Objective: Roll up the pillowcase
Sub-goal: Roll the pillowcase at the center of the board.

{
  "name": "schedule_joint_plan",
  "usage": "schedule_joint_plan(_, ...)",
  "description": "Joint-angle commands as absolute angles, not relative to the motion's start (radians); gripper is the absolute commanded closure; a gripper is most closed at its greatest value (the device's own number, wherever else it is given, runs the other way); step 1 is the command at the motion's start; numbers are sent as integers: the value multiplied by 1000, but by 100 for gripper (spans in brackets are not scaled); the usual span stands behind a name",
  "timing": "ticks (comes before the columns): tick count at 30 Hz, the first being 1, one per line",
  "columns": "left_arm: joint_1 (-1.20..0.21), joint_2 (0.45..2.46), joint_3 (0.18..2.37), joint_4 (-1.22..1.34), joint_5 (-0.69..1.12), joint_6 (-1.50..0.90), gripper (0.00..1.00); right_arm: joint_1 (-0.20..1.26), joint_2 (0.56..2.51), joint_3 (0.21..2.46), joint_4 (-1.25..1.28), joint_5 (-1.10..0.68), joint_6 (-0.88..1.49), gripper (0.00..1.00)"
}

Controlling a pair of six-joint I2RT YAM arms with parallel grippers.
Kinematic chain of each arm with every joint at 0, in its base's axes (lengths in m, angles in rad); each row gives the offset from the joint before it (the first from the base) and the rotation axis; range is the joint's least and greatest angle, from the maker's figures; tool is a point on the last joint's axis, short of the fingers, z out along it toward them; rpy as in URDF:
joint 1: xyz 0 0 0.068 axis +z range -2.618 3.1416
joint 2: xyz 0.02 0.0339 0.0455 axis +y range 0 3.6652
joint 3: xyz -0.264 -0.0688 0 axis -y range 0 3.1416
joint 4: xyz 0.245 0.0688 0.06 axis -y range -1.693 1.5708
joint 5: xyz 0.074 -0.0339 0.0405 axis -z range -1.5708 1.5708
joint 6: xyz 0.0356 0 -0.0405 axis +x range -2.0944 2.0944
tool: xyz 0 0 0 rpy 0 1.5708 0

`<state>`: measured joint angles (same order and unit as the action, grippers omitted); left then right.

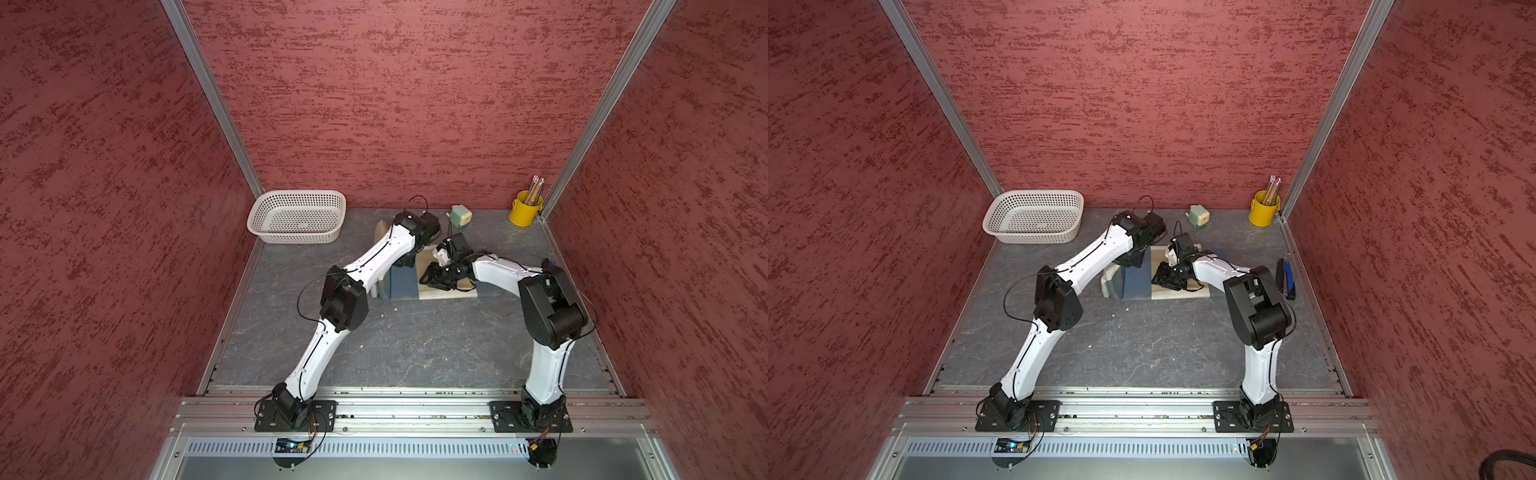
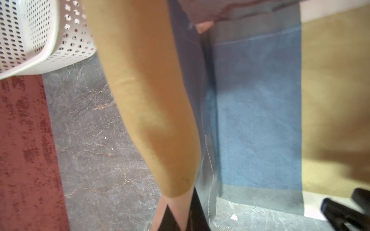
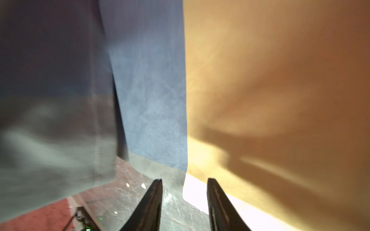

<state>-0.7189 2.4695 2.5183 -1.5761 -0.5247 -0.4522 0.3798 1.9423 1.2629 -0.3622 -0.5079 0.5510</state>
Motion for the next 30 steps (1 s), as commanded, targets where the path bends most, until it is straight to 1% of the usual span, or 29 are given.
schedule_joint_plan(1, -762, 2553, 2655, -1673, -545, -414, 98, 374, 1972, 1261, -246, -590, 604, 60)
schedule_joint_plan(4, -786, 2563, 2649, -1640, -537, -394, 96, 370, 1972, 1228, -194, -585, 634, 61)
schedule_joint_plan(7, -787, 2540, 2593, -1573, -468, -393, 93, 362, 1961, 1213, -180, -576, 645, 60)
schedule_joint_plan(8, -787, 2526, 2570, -1539, -452, -387, 84, 358, 1960, 1210, -178, -573, 649, 60)
schedule_joint_plan(9, -783, 2511, 2546, -1506, -425, -378, 66, 355, 1957, 1206, -178, -573, 650, 60)
schedule_joint_plan(10, -778, 2498, 2531, -1482, -404, -378, 52, 353, 1951, 1204, -179, -572, 648, 58)
schedule_joint_plan(12, -770, 2446, 2473, -1407, -357, -370, 35, 347, 1934, 1197, -184, -565, 646, 57)
schedule_joint_plan(13, -769, 2413, 2436, -1366, -340, -370, 31, 344, 1925, 1195, -188, -563, 644, 57)
schedule_joint_plan(16, -744, 2252, 2245, -1191, -248, -397, 30, 337, 1905, 1202, -204, -562, 634, 57)
schedule_joint_plan(19, -676, 2023, 1943, -923, -77, -461, 29, 337, 1905, 1220, -218, -567, 630, 57)
schedule_joint_plan(22, -563, 1780, 1584, -629, 59, -569, 31, 337, 1920, 1240, -206, -591, 632, 57)
schedule_joint_plan(24, -455, 1664, 1353, -442, 158, -654, 31, 337, 1947, 1259, -186, -614, 638, 60)
schedule_joint_plan(26, -364, 1618, 1214, -340, 247, -673, 30, 339, 1975, 1284, -177, -638, 650, 63)
schedule_joint_plan(29, -318, 1623, 1121, -283, 309, -627, 21, 344, 1990, 1303, -167, -642, 660, 67)
schedule_joint_plan(30, -309, 1644, 1107, -261, 350, -624, 20, 345, 1991, 1310, -167, -641, 658, 68)
